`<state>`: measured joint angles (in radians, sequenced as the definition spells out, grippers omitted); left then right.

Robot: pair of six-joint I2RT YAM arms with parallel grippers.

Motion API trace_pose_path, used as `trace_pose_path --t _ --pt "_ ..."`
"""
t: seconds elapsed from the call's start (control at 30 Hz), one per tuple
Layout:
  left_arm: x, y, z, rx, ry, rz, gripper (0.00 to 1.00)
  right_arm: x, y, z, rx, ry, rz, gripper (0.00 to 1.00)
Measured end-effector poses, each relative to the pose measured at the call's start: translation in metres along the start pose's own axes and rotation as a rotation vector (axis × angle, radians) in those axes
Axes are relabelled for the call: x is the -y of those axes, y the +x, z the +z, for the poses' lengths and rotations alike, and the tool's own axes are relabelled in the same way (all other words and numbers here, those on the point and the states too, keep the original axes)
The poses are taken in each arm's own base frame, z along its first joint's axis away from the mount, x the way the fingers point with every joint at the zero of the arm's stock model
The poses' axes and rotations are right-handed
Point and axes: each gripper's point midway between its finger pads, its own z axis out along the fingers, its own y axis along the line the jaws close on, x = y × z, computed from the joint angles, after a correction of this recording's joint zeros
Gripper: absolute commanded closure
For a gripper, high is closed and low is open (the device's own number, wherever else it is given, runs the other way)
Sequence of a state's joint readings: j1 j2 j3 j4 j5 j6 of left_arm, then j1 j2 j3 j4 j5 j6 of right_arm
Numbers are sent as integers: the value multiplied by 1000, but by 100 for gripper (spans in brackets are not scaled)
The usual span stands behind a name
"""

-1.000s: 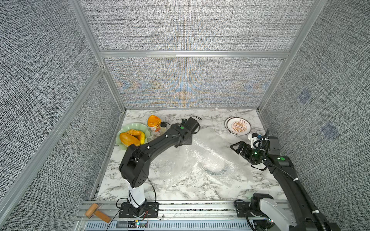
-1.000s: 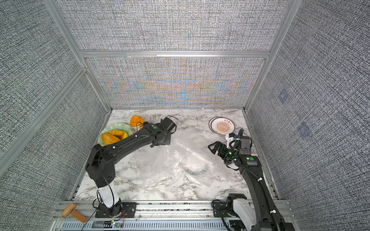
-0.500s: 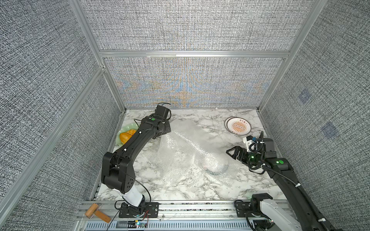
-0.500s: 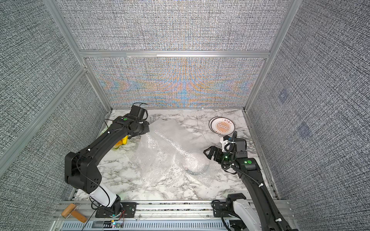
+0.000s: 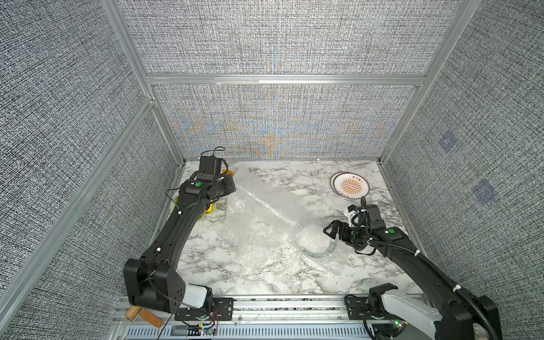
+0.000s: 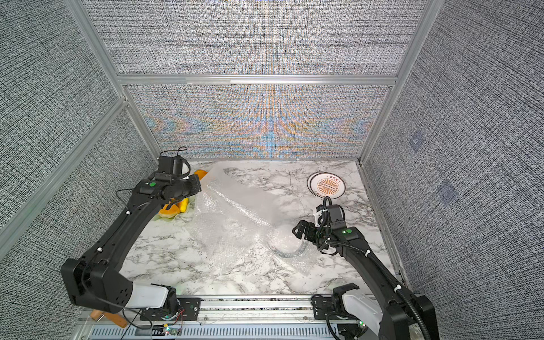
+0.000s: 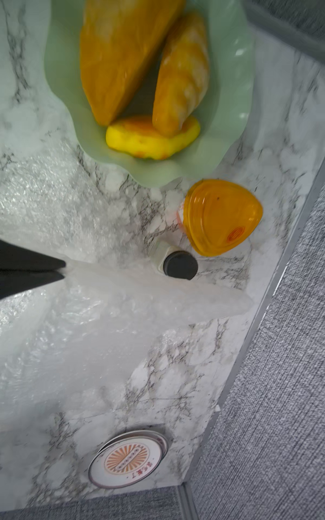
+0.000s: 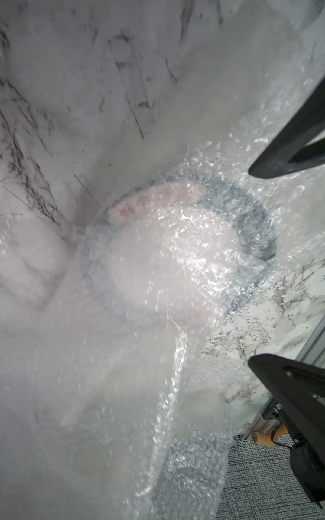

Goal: Unpack dinner plates from bubble wrap
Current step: Pick up the bubble wrap from the center of the board, then place the bubble wrap at the center of the board.

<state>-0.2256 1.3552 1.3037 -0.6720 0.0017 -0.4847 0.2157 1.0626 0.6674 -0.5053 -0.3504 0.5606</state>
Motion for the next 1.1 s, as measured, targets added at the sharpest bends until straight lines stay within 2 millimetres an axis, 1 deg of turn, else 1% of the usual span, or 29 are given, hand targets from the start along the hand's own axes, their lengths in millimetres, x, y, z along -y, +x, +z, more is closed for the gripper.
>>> trace_pose_path --t 0.1,0.17,0.23,0.33,0.4,0.43,0.5,0.53,0.6,0.63,0.7,0.73,0.8,0.87,0.9,0.93,0.97,1.0,1.07,1.1 --pt "-17 0 -15 47 -36 -12 100 22 -25 1 63 45 61 1" --pt "-38 -2 -22 75 -81 -48 100 36 -31 6 71 65 104 1" --pt "-54 -2 -26 92 -127 -76 100 47 -28 13 58 70 140 1" --pt "-67 1 -30 100 -153 -94 100 63 -23 15 66 76 192 1" --pt "-74 8 -29 92 -166 -94 97 72 -18 16 73 74 215 1" --pt "-76 12 -26 81 -168 -90 94 73 -15 18 66 70 218 2" --pt "-76 22 -21 48 -163 -87 77 72 -11 22 47 53 222 4" --pt "-77 23 -22 43 -169 -87 67 71 -10 24 40 44 223 4" --pt "-77 19 -27 67 -168 -89 47 70 -9 28 30 31 223 4" --pt "-76 17 -31 81 -162 -86 43 70 -9 28 27 29 223 4" --pt "-72 4 -43 123 -156 -72 36 68 -11 26 35 31 212 4" --pt "-70 -5 -50 152 -157 -67 35 67 -14 22 49 35 202 3" --pt "-66 -22 -68 216 -161 -58 34 62 -26 10 106 46 172 3" --pt "-60 -33 -81 257 -149 -37 34 58 -37 -3 159 58 152 3" --pt "-55 -37 -85 267 -137 -21 34 56 -43 -10 187 66 139 4" --pt "-45 -37 -84 259 -110 4 34 53 -48 -15 205 71 129 4" --pt "-30 -34 -79 239 -76 38 34 49 -52 -18 218 70 114 4" --pt "-11 -28 -72 211 -29 81 34 45 -56 -21 225 75 93 3" --pt "30 -8 -53 133 61 172 34 36 -60 -22 219 77 62 4" --pt "50 8 -42 83 108 212 34 33 -62 -20 210 78 43 4"
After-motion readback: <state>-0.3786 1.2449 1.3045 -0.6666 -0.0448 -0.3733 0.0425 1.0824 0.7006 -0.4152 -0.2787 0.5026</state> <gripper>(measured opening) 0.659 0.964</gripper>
